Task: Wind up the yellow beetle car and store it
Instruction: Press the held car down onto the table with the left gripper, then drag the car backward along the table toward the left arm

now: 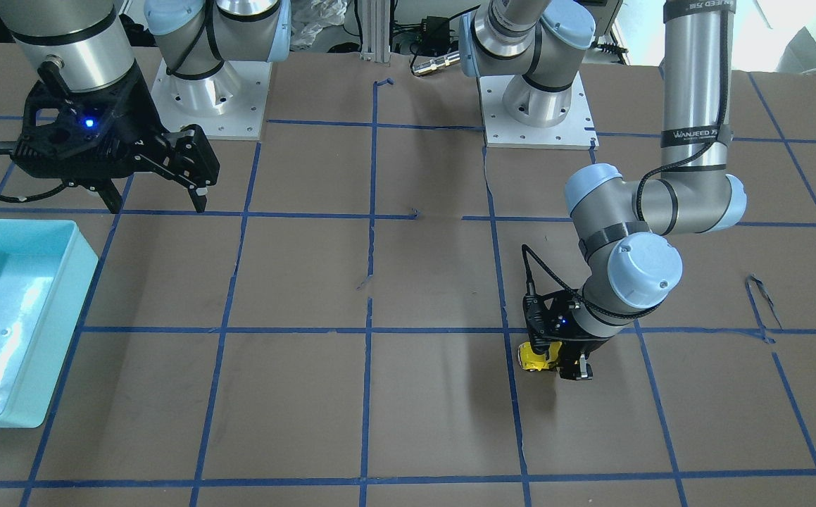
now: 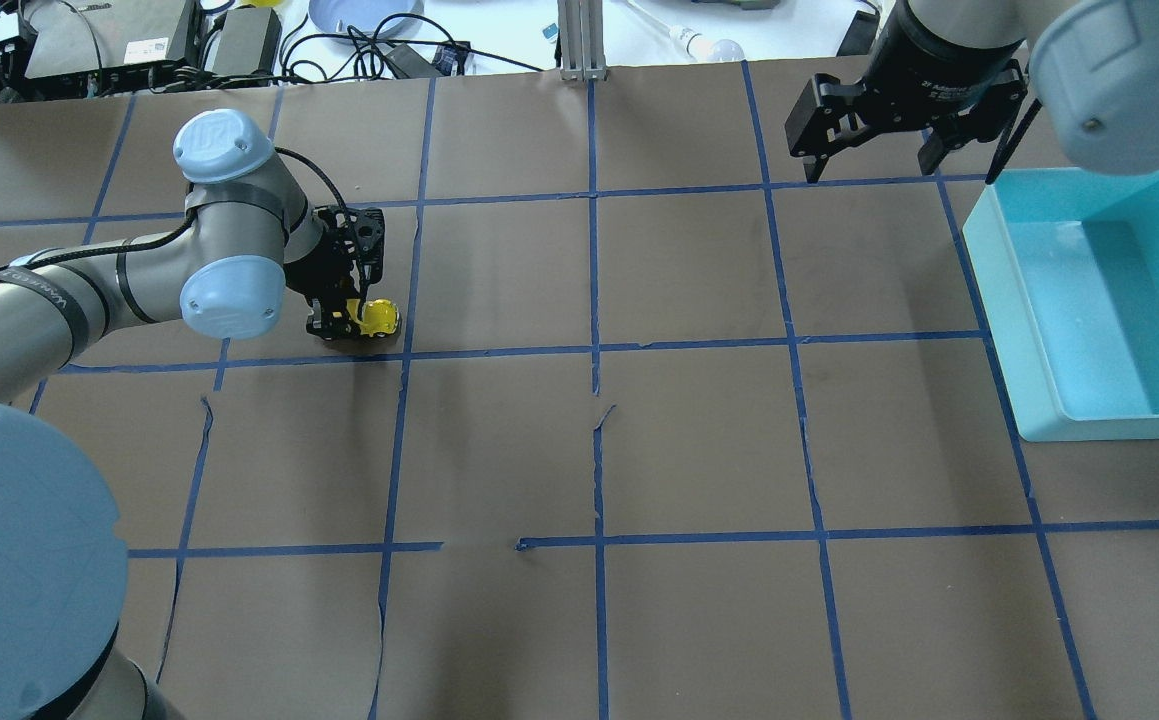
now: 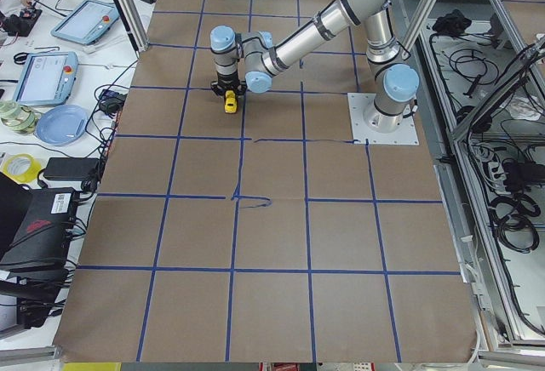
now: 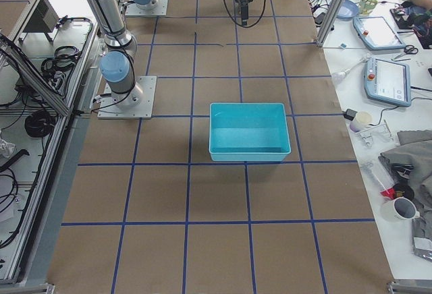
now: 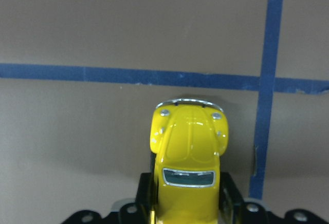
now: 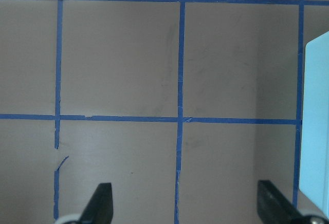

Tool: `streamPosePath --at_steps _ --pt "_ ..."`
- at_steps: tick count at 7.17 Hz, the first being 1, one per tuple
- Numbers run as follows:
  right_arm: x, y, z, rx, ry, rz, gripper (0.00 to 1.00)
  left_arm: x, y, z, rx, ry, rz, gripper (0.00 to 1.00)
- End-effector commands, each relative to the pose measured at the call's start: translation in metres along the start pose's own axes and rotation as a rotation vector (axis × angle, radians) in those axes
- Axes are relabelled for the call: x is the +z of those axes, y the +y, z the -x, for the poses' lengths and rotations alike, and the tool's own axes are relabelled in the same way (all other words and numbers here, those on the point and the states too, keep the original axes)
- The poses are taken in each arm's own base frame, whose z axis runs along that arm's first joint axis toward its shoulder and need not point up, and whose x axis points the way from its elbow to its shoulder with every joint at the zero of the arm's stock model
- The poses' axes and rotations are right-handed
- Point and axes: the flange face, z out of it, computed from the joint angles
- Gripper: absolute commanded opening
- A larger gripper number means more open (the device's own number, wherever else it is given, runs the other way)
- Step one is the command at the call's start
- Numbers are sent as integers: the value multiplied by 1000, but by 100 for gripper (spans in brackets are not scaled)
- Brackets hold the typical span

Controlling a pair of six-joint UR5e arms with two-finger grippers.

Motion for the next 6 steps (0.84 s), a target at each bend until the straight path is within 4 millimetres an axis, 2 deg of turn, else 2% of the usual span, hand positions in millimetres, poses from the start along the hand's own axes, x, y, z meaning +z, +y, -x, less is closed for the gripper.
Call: streamPosePath --at_steps 1,6 --pt "0 0 0 -1 -1 0 100 0 28 2 -23 6 -1 27" --pt "1 0 0 -1 -1 3 100 -7 95 4 -57 -3 -34 27"
